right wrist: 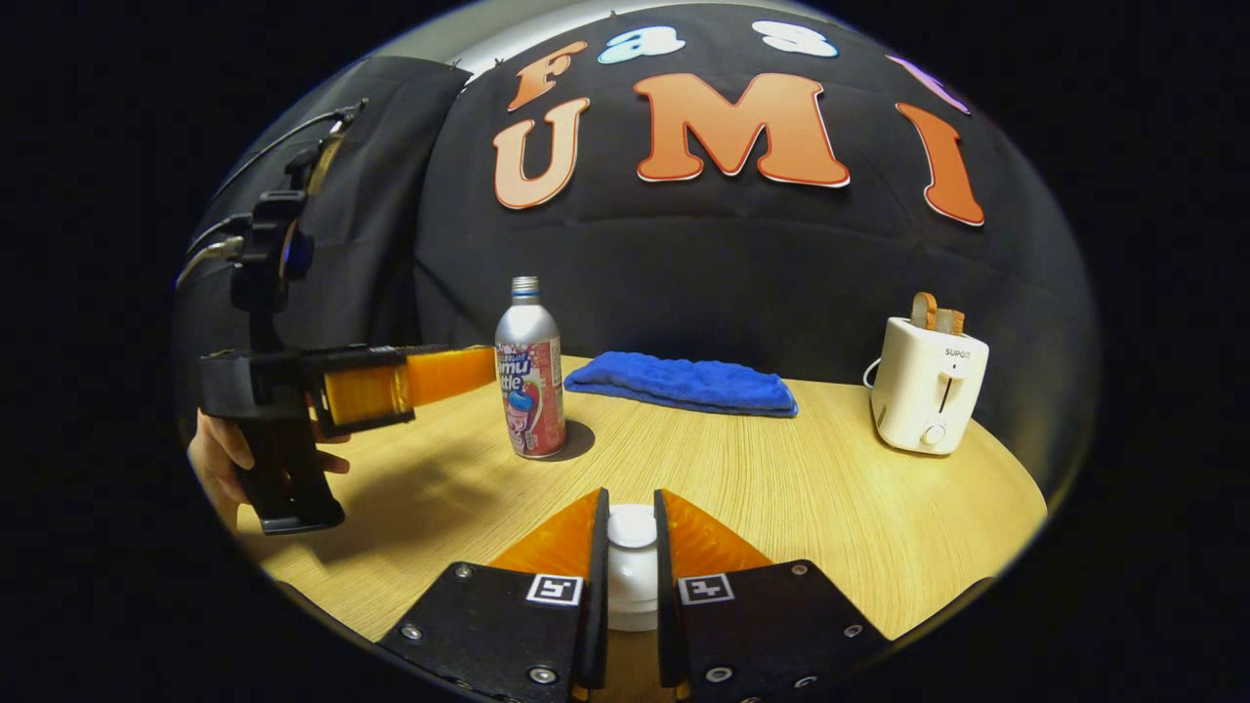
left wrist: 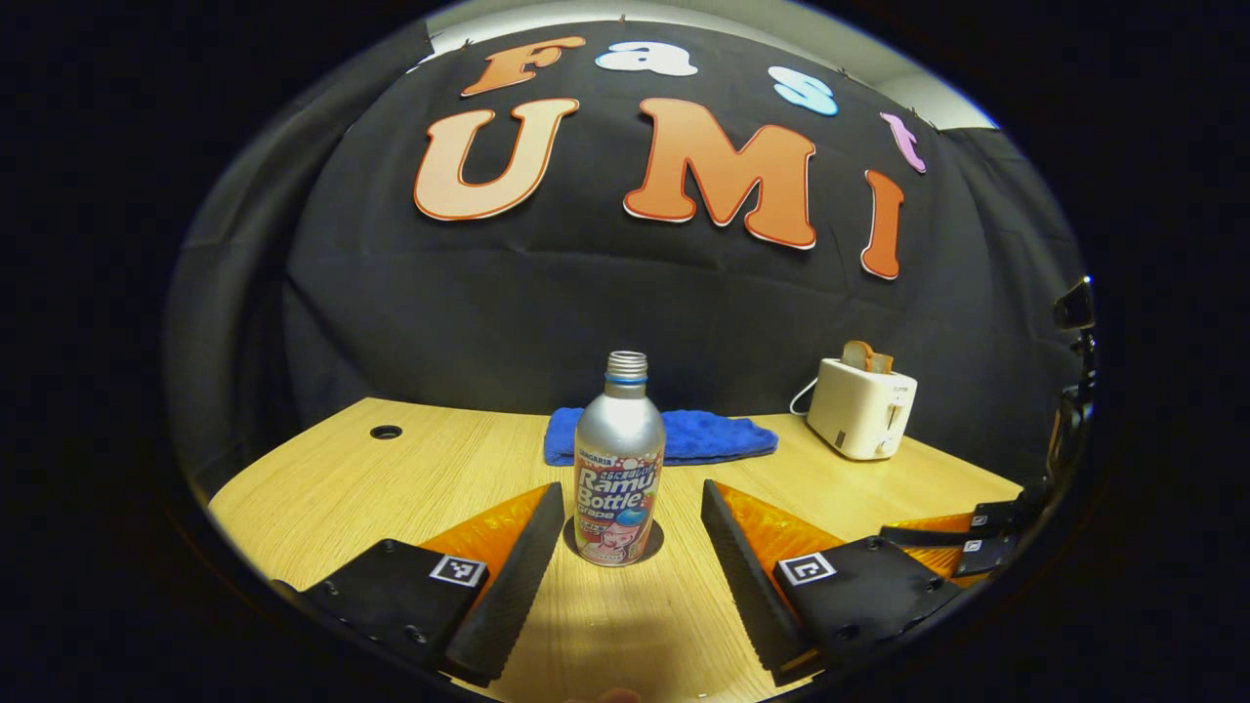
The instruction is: Open the teacup lid with one hand, grasp the water bottle and pour water into the teacup with the other hand; after pouring, place the water bottle on the coaster and then close the teacup lid.
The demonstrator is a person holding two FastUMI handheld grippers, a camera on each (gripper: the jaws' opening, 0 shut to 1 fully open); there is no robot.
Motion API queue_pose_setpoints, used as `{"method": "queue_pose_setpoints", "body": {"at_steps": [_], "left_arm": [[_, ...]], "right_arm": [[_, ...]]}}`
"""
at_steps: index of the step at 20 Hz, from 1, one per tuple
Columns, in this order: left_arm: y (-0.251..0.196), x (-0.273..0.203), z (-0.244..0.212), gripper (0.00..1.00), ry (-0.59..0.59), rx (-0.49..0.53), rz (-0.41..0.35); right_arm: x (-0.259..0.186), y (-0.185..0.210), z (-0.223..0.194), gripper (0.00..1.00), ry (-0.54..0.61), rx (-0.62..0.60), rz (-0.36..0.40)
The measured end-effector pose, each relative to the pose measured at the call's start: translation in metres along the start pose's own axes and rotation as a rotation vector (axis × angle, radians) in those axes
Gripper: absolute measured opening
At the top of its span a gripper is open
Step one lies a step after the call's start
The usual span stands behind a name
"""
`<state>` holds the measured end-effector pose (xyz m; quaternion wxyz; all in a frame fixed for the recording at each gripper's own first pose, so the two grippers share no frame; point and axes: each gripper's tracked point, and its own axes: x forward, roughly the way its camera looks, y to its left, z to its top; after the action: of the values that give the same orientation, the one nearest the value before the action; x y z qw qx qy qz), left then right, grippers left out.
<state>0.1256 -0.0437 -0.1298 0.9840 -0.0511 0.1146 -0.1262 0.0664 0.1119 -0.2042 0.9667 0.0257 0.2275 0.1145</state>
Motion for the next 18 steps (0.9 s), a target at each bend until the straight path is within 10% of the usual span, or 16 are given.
{"method": "queue_pose_setpoints", "body": {"at_steps": [7, 11, 18], "left_arm": [[-0.007, -0.030, 0.019, 0.93, -0.056, 0.011, 0.013], [-0.006, -0.048, 0.039, 0.93, -0.117, 0.027, 0.046], [-0.012, -0.087, 0.081, 0.92, -0.235, 0.038, 0.102]], "right_arm": [[0.002, -0.001, 0.000, 0.27, -0.029, -0.019, 0.005], [-0.010, -0.005, 0.020, 0.57, -0.080, -0.006, -0.004], [-0.048, -0.023, 0.072, 0.81, -0.225, -0.052, -0.054]]}}
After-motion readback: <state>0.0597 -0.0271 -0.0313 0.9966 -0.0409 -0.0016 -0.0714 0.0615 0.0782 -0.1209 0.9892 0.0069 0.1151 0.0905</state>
